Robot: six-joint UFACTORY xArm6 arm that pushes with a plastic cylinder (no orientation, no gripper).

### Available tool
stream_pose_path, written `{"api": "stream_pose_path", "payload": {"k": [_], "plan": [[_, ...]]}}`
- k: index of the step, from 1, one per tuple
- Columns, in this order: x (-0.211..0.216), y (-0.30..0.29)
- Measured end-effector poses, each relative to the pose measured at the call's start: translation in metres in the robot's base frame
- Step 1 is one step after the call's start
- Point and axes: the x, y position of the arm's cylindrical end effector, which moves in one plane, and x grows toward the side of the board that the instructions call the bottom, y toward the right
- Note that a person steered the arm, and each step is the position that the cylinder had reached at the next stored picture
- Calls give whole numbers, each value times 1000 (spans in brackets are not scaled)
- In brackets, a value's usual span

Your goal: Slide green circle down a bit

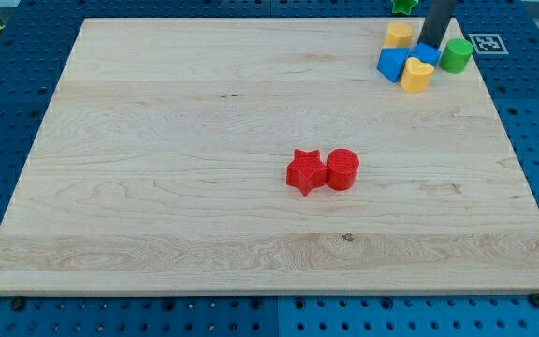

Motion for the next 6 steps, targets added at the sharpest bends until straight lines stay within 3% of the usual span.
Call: {"api": "stream_pose_path", "payload": {"k": [3,5,6], "plan": [[39,24],[15,31],[50,30]]}}
